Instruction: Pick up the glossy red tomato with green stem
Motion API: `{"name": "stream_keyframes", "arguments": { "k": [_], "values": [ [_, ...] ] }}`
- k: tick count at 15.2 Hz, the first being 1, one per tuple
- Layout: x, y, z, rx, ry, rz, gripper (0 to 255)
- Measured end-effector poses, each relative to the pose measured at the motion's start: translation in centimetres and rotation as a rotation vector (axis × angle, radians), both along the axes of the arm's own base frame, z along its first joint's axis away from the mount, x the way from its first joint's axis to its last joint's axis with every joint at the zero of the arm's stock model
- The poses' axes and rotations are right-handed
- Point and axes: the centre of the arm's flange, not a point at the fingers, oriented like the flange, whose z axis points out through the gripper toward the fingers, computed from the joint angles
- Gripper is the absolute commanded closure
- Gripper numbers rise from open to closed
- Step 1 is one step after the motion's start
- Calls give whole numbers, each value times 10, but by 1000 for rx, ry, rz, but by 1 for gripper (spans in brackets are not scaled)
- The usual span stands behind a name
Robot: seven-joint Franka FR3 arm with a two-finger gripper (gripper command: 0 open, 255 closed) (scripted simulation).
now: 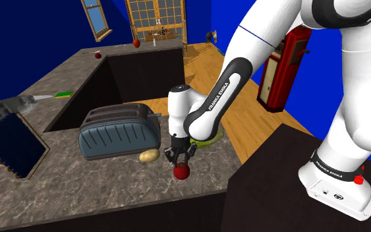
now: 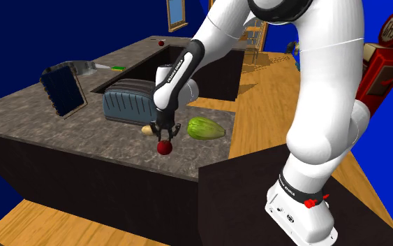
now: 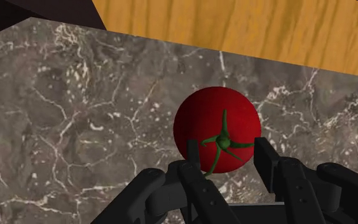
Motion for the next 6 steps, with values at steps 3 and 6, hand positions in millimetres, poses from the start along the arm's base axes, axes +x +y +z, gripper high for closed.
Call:
{"name": "stream_keyframes", "arguments": {
  "k": [3, 6],
  "values": [
    [0, 0, 17, 0, 0, 0, 255],
    [0, 0, 31, 0, 0, 0, 255]
  ]
}}
